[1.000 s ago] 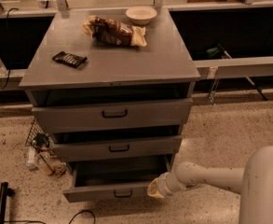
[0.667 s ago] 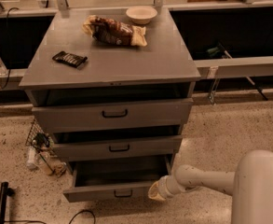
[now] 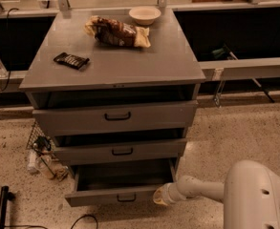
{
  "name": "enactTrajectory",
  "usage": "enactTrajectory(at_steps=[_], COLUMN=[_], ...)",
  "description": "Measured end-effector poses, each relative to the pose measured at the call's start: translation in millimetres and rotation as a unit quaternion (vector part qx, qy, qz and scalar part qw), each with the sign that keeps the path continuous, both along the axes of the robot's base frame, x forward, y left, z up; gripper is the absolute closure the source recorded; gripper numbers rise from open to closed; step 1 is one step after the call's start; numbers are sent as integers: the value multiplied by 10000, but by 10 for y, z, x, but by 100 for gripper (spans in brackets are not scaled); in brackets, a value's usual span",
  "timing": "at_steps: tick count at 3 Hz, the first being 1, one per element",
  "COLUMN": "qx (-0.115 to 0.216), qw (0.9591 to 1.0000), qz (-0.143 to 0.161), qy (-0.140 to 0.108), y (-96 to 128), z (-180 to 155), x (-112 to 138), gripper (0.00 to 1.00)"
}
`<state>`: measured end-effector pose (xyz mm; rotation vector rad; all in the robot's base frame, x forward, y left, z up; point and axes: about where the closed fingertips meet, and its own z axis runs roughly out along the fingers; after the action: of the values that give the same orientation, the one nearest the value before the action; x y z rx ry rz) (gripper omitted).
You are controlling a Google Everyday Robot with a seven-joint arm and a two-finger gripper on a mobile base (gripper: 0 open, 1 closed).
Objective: Close bottom drawer
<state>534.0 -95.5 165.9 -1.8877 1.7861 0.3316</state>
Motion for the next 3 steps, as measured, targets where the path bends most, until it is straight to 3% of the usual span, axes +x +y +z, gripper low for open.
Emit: enactTrajectory(at_steps=[1, 2, 3], qx=[-176, -385, -485], qw=[9994, 9966, 9940], qz=[-96, -127, -119], qy=[-275, -716, -969], y=[-34, -104, -172], z=[-284, -381, -364], x=[210, 604, 860], gripper=[100, 100, 100])
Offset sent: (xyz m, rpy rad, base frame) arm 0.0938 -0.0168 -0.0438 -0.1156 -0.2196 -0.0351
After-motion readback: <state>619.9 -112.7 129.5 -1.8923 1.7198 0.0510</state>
